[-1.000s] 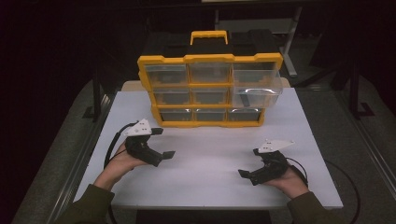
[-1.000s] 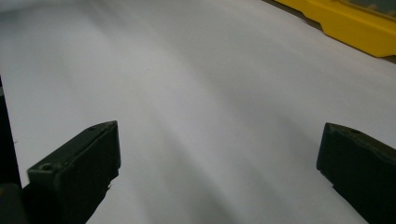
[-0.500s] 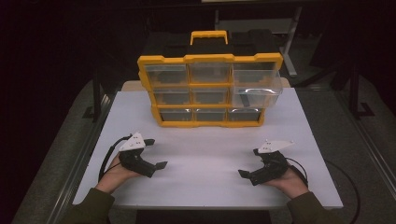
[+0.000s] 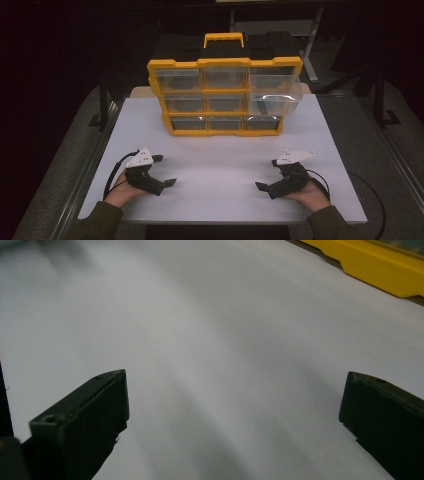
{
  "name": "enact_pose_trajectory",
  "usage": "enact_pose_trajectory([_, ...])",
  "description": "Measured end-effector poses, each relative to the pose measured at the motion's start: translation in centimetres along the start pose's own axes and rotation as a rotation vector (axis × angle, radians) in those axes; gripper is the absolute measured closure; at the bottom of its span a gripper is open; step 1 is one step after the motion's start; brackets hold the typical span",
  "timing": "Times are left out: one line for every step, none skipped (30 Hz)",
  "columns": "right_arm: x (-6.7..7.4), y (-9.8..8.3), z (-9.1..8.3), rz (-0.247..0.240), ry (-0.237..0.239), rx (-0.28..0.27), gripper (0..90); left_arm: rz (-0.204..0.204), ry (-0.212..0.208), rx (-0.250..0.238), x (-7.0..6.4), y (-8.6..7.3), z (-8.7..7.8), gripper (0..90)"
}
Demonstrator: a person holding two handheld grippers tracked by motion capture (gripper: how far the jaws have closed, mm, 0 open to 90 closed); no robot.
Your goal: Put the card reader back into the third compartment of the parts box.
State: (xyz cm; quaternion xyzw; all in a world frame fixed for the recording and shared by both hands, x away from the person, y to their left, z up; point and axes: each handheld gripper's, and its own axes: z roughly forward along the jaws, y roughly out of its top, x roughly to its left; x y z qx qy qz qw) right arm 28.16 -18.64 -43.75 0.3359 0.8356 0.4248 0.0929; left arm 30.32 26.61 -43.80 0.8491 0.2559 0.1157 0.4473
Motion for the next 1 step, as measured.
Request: enact_pose_trajectory([-0.01, -0.01, 0.01, -0.002, 0.0, 0.0, 0.0, -0.002, 0.001, 0.002, 0.01, 0.0, -0.01, 0.0])
